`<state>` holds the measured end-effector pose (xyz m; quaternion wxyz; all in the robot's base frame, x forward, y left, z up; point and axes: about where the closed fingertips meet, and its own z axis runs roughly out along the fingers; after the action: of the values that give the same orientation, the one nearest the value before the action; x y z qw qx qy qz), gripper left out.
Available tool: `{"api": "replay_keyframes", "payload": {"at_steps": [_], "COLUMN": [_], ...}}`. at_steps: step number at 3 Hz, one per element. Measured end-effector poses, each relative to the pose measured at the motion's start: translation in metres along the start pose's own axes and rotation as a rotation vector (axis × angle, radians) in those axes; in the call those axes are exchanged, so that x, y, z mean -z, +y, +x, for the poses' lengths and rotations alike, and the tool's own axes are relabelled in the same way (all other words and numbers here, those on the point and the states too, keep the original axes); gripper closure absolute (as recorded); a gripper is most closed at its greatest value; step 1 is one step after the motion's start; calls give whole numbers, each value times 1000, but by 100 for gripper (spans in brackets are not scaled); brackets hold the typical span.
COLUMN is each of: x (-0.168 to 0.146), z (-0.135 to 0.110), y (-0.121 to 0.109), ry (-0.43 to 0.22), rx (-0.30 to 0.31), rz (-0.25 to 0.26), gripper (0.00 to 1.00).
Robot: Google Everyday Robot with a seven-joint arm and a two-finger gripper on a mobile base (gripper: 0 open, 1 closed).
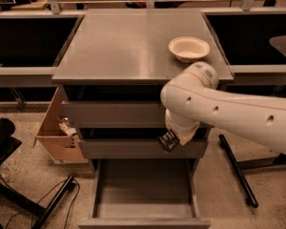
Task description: Pick rxbar chocolate from bottom drawer and place on counter
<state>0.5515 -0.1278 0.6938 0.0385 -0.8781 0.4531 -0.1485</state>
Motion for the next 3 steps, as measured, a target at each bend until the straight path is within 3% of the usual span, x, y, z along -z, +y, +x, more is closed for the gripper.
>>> {"api": "replay_keyframes", "payload": {"at_steps": [2,3], "x": [130,180], "z": [51,66], "y": [-66,-109], "ry": [75,77], "rx": [86,138], "rz": [94,156], "gripper": [100,100]}}
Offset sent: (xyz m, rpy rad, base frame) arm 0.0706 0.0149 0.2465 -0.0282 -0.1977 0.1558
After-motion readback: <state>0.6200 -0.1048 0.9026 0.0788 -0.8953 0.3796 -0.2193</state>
